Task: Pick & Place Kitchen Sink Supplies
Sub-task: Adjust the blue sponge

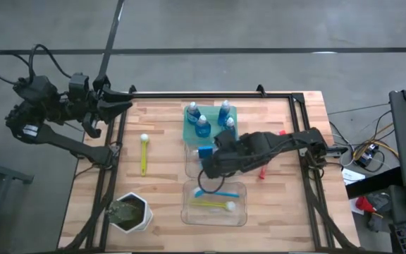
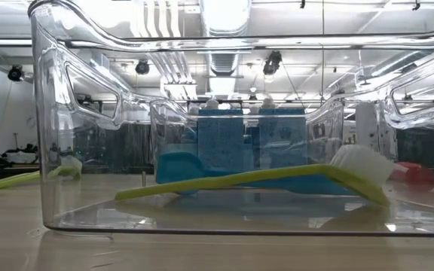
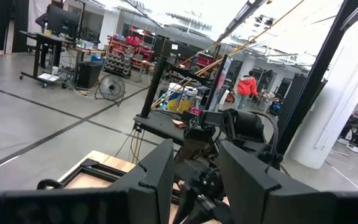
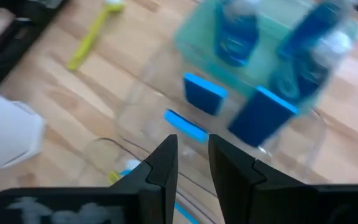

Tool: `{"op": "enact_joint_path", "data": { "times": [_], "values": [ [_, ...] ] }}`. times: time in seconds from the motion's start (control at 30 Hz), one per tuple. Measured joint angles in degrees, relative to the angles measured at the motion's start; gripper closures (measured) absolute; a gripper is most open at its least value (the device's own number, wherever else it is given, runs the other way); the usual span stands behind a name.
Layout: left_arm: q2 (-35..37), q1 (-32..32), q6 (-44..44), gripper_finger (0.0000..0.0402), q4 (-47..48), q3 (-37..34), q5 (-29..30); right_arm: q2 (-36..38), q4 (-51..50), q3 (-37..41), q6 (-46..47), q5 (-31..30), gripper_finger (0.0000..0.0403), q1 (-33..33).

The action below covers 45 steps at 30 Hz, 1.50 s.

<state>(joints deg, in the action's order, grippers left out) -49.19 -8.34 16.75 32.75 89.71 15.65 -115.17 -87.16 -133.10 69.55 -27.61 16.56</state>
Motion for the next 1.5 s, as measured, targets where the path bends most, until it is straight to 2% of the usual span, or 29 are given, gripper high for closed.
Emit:
{"op": "enact_joint_path", "data": {
  "times": [0.23, 0.4, 0.6, 0.7, 0.8, 0.9, 1.1, 1.33, 1.5],
  "values": [
    [0.0, 0.0, 0.0, 0.028, 0.27, 0.0, 0.01, 0.58, -2.86, 2.1, 6.78, 0.67, 0.0312, -0.68],
    [0.0, 0.0, 0.32, 0.028, 0.86, 0.0, -0.22, 1.65, -2.85, 5.9, 7.52, 4.65, 0.031, -1.32],
    [0.0, 0.0, 0.37, 0.028, 0.83, 0.0, -1.32, 3.99, -1.93, 9.71, -11.38, 6.96, 0.0318, -3.14],
    [0.0, 0.0, 0.39, 0.028, 0.81, 0.0, -1.69, 4.77, 0.02, 11.15, -26.06, 10.48, 0.0327, -5.0],
    [0.0, 0.0, -0.1, 0.028, 0.86, 0.0, -1.8, 4.8, 0.46, 12.89, -38.48, 11.03, 0.0334, -6.33],
    [0.0, 0.01, -0.11, 0.028, 1.47, -0.02, -1.8, 4.54, 1.07, 15.05, -42.67, 13.0, 0.0332, -8.53],
    [0.0, 0.0, -0.09, 0.028, 3.4, -0.04, -1.83, 4.53, 5.56, 20.79, -49.28, 21.47, 0.0308, -13.21],
    [-0.24, 0.0, -0.02, 0.028, 3.84, -0.07, -1.82, 4.52, 11.82, 27.33, -59.18, 21.62, 0.0288, -16.17],
    [-0.24, 0.01, -0.02, 0.028, 3.84, -0.07, -1.63, 4.52, 15.9, 31.62, -62.5, 23.55, 0.0271, -18.5]
  ]
}}
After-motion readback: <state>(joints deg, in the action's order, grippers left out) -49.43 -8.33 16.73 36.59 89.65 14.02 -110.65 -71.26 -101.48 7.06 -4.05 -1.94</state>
